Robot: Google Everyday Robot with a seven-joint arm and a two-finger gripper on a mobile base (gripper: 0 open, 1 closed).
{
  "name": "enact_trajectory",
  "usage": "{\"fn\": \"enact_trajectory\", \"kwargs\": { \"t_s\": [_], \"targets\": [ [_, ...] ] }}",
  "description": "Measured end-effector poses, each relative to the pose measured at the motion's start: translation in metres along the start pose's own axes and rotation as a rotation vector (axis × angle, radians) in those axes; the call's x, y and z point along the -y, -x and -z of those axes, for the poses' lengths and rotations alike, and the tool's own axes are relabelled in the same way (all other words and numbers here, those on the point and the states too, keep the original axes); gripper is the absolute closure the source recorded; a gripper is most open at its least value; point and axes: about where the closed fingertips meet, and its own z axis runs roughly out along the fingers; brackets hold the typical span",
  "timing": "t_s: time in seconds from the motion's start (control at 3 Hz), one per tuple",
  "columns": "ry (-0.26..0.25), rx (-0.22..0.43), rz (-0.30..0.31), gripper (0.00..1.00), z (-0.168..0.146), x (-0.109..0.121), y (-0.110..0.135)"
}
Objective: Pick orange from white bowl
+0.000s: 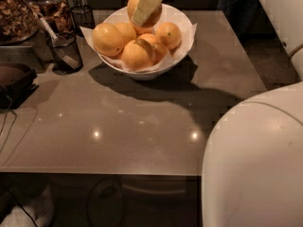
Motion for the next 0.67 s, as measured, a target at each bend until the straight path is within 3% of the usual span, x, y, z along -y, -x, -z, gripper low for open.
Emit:
{"fn": "enact_trajectory", "kwargs": {
  "t_s": [0.33, 0.67],
  "targets": [
    [0.0, 0.0, 0.0, 1.0, 0.0, 0.0, 0.0],
    [-0.004, 0.008, -0.026, 1.0, 0.014, -0.015, -0.009]
  ]
}}
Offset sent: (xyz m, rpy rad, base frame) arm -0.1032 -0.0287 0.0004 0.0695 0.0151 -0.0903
